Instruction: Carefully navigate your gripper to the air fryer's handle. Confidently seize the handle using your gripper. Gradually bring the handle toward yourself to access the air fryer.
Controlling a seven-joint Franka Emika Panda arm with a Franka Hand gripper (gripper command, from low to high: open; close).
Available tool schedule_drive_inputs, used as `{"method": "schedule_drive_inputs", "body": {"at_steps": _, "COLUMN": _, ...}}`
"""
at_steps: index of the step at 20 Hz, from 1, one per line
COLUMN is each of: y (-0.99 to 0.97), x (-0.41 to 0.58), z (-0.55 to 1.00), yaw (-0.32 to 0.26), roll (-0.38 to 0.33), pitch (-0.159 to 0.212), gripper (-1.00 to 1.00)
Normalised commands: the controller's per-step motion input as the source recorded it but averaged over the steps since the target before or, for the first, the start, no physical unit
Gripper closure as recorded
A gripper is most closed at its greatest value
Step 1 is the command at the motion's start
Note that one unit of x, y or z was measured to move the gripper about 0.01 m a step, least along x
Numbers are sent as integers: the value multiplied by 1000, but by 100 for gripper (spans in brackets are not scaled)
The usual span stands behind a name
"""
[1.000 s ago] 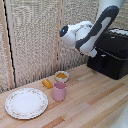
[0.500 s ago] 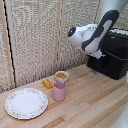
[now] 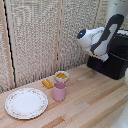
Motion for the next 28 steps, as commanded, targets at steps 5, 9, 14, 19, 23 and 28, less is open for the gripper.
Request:
{"method": "schedule_drive_inputs", "body": {"at_steps": 5, "y": -484, "x": -1, "z": -38, "yaw": 154, "roll": -66, "pitch": 0, "gripper": -100}}
{"method": "schedule_drive_inputs", "body": {"at_steps": 9, "y": -223, "x": 10, "z": 37, "yaw": 79, "roll": -26, "pitch": 17, "gripper": 100}}
{"method": "schedule_drive_inputs", "body": {"at_steps": 14, "y": -6, "x": -3, "z": 0, "yaw": -9, "roll": -2, "pitch": 0, "gripper": 100}}
{"method": "schedule_drive_inputs", "body": {"at_steps": 19, "y": -47, "x": 9, "z": 35, "yaw": -27, "roll": 31, "pitch": 4, "gripper": 100}}
{"method": "schedule_drive_inputs", "body": {"at_steps": 23, "y": -152, "x": 0, "z": 379, "yaw": -19, "roll": 223, "pitch": 58, "gripper": 100}}
{"method": "schedule_drive_inputs", "body": {"at_steps": 28, "y": -161, "x": 2, "z": 423, "yaw": -7, "roll": 242, "pitch": 116, "gripper": 100}}
